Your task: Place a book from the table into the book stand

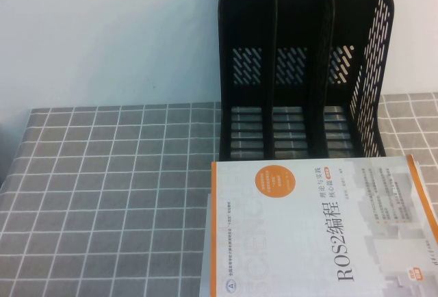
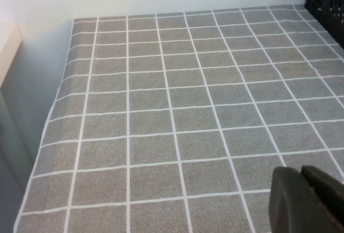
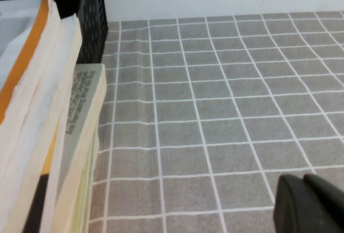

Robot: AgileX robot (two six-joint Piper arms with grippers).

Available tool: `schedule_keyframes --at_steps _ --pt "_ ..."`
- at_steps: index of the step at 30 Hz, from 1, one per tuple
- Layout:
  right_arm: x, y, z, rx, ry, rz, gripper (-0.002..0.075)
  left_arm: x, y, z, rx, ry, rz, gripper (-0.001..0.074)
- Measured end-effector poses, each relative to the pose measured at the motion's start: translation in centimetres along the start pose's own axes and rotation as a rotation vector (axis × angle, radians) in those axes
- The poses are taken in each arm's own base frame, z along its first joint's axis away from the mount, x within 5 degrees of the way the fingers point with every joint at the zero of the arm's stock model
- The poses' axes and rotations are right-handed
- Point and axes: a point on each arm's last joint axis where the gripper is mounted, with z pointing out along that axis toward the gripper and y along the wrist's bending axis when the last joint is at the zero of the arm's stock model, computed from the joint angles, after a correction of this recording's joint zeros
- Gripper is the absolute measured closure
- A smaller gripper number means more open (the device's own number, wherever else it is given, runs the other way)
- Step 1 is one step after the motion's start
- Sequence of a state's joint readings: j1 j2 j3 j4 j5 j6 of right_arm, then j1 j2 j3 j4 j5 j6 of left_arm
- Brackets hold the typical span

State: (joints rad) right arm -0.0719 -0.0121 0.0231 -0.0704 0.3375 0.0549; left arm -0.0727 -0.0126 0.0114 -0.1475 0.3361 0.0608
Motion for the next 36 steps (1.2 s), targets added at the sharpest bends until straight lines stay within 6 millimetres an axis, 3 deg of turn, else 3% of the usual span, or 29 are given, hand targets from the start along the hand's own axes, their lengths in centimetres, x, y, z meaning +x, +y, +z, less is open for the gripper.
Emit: schedule_keyframes --at_steps 11,24,36 --pt "-0.2 0.0 0.0 -0.002 -0.039 0.0 0.0729 -0.3 0.1 0.1 -0.005 -0.062 0.0 0.0738" --pt "-5.7 0.3 -2.1 -0.038 -0.697 -0.002 0.0729 -6.2 0.4 -2.6 -0.049 -0.788 0.0 0.0738" --pt "-6.9 0.4 -3.2 -0.049 -0.877 -0.005 0.0729 -7.2 0.8 -3.8 -0.069 -0.968 -0.065 0.0738"
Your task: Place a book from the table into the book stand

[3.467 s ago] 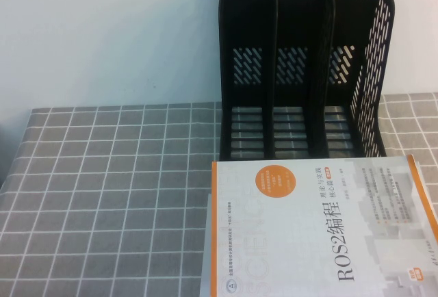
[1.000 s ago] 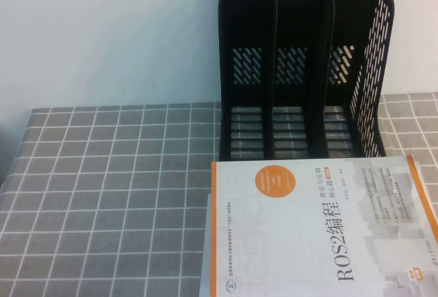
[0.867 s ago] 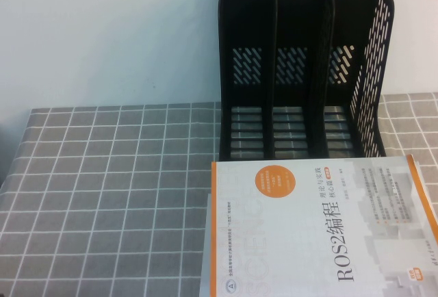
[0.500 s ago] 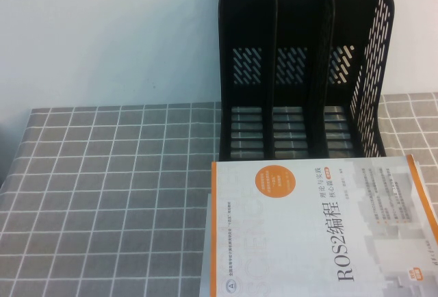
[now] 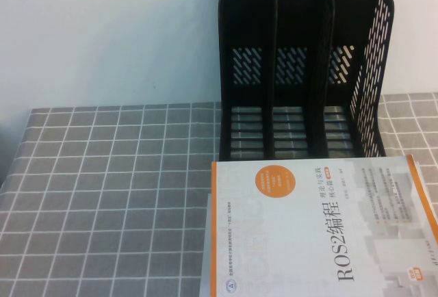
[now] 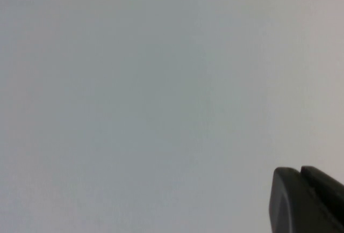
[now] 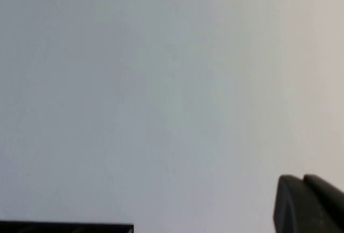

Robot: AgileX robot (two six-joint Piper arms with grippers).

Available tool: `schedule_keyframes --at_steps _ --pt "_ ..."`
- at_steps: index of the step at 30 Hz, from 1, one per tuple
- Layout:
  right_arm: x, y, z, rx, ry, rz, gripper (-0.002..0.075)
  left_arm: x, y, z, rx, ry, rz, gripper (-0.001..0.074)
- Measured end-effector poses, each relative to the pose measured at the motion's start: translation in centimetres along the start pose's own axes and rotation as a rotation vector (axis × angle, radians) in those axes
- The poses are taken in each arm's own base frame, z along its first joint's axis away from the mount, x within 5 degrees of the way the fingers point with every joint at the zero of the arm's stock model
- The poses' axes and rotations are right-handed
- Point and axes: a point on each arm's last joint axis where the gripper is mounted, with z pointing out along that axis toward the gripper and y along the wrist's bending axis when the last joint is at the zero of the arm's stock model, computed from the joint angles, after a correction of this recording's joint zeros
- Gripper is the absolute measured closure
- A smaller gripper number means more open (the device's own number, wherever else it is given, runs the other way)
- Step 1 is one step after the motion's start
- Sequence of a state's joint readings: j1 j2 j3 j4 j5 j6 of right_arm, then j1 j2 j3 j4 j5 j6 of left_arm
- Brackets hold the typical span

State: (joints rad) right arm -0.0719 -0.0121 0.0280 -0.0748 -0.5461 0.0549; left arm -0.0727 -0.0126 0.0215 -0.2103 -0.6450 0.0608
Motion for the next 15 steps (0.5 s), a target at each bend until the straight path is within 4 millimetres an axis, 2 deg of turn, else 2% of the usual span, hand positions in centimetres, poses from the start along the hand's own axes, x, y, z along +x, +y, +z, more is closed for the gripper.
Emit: schedule_keyframes --at_steps 6,15 --pt "-0.81 0.04 -0.04 -0.005 -0.089 0.0 0.0729 -0.41 0.32 -0.01 -0.034 -0.046 -0.042 0.0738" --pt "-0.83 0.05 -0.04 -0.005 -0.091 0.0 0.0729 -0.57 0.22 -0.02 -0.022 -0.063 -0.06 0.0738"
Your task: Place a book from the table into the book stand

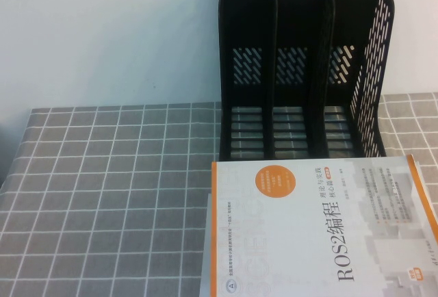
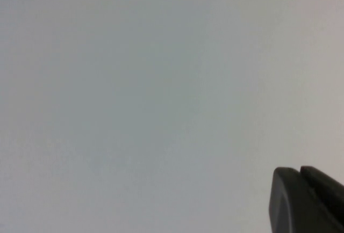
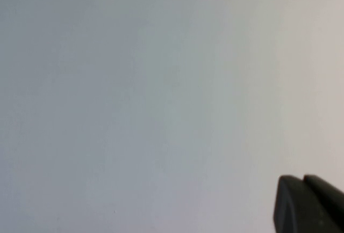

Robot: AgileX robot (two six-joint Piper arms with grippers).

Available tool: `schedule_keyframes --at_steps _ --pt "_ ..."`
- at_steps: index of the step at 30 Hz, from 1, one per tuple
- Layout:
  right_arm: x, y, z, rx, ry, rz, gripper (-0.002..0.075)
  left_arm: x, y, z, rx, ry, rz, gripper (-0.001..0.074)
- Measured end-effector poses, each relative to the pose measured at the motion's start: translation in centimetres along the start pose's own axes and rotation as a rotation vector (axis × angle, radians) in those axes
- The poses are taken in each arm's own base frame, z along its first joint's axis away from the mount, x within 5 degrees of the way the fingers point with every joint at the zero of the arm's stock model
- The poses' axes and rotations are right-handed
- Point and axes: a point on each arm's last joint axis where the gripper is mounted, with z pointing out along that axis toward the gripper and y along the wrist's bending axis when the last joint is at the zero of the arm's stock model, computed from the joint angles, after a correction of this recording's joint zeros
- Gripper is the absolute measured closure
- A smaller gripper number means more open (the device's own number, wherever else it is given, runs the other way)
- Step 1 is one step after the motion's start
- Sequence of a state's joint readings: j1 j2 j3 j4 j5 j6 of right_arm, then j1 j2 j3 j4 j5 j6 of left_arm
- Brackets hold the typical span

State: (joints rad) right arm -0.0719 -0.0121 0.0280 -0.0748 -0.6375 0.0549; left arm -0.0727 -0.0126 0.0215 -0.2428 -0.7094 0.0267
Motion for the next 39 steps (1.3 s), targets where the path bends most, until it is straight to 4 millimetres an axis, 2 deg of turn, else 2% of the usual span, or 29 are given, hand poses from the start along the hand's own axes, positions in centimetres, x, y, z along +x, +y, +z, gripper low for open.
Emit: schedule_keyframes --at_steps 4,10,14,16,19,24,28,32,39 --pt "0.1 0.0 0.2 0.005 0.064 0.011 0.0729 0.6 -0.9 0.3 0.082 0.137 0.052 0.0738" --pt "-2.6 -0.3 1.6 0.041 0.325 0.05 0.0729 -2.8 -2.1 2.2 0.087 0.354 0.015 0.0738" --pt "-3.3 -0.5 1.9 0.069 0.553 0.066 0.0729 -3.7 -2.5 3.4 0.032 0.52 -0.117 0.0738" --pt "-3.0 -0.5 2.1 0.081 0.693 0.091 0.0729 -3.0 -2.7 3.8 -0.013 0.665 -0.217 0.0738" --pt "-2.2 -0.2 2.4 0.07 0.895 0.142 0.0729 -1.0 -3.2 4.1 -0.075 0.89 -0.384 0.0738" --pt "0.2 1.1 2.9 -0.096 1.185 0.144 0.0729 1.9 -4.3 3.9 -0.135 1.166 -0.623 0.0738" --pt "1.4 1.8 3.7 -0.202 1.261 0.142 0.0729 3.8 -4.5 4.0 -0.14 1.259 -0.663 0.0738" --pt "2.3 1.9 4.5 -0.213 1.287 0.165 0.0729 4.8 -4.9 4.3 -0.113 1.308 -0.694 0.0738" --pt "4.5 2.2 5.6 -0.309 1.368 0.12 0.0729 5.5 -6.5 4.8 0.118 1.362 -0.727 0.0738"
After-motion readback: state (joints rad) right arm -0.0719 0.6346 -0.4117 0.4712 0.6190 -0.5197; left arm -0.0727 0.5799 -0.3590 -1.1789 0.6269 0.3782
